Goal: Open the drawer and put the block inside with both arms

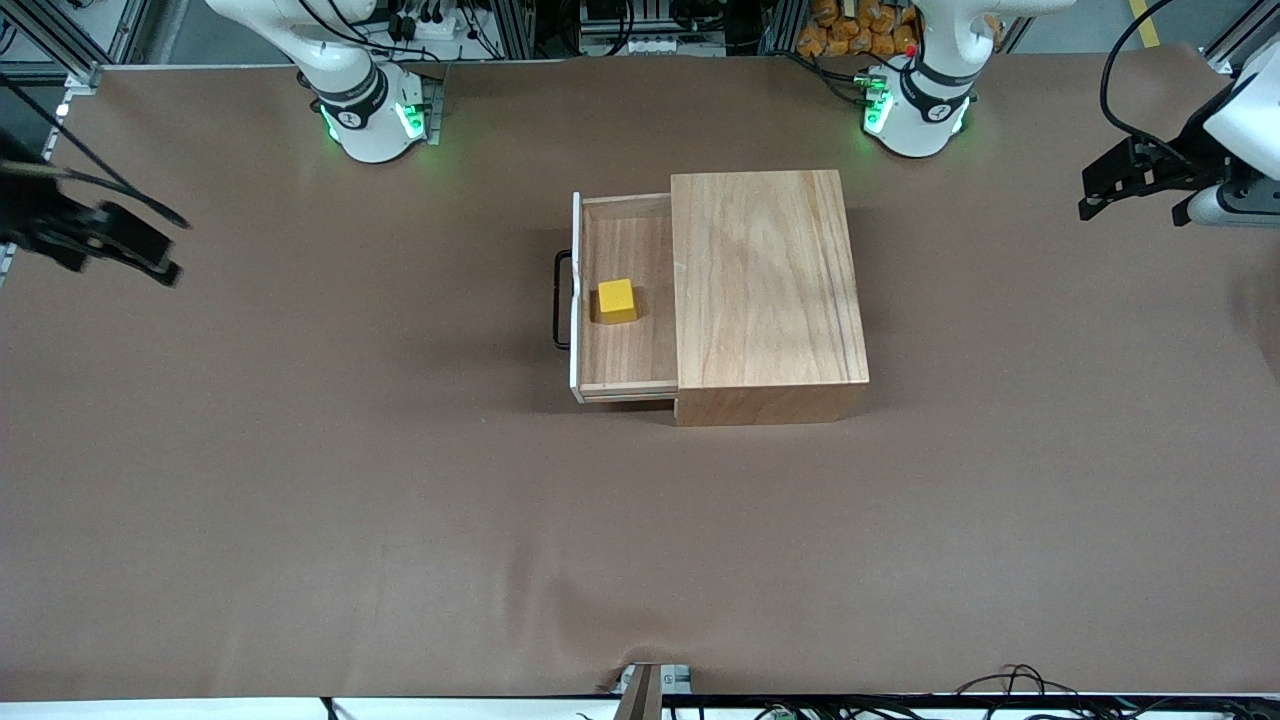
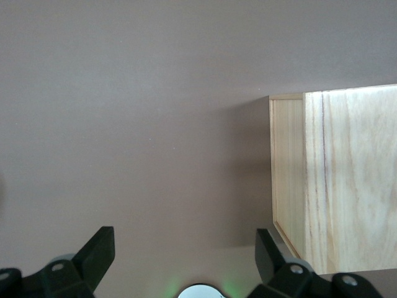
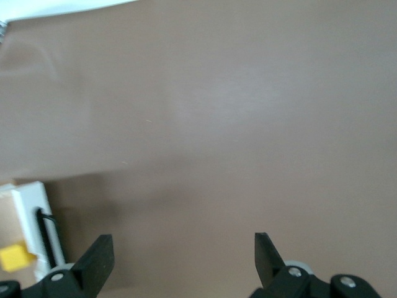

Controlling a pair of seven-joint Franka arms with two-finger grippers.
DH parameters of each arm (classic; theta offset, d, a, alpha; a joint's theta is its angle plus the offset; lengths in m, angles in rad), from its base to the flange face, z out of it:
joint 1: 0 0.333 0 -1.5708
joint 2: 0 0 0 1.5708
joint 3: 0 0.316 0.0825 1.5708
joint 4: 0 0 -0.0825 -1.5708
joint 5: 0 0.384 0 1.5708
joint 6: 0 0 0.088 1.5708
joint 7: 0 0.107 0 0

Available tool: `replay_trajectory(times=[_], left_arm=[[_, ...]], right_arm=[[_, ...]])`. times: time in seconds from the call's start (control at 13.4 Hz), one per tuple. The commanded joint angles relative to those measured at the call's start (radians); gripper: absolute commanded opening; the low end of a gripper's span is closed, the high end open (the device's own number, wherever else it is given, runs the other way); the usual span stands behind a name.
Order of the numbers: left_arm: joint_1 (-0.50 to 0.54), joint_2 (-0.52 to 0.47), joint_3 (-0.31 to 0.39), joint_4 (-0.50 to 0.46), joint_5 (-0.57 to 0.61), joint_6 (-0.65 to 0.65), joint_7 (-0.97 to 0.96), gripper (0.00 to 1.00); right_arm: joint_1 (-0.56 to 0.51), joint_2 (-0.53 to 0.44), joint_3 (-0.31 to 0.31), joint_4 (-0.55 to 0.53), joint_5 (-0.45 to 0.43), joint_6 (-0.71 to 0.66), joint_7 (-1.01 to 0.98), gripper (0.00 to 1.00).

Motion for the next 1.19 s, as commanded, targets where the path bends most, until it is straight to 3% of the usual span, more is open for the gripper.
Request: replay_trajectory(times=[0.0,1.12], left_arm=[[0.005,-0.012,-0.004,-0.010,-0.020,0.002,-0.004,1.00],[0.014,0.018,0.000,0.039,-0.019,-0.009,0.000,1.00]], right_arm=[[0.038,-0.132,-0.089,-0.187,-0.006,0.029,-0.096,1.00],[0.058,-0.134,-0.086,-0.197,-0.006,0.047,-0.136,1.00]])
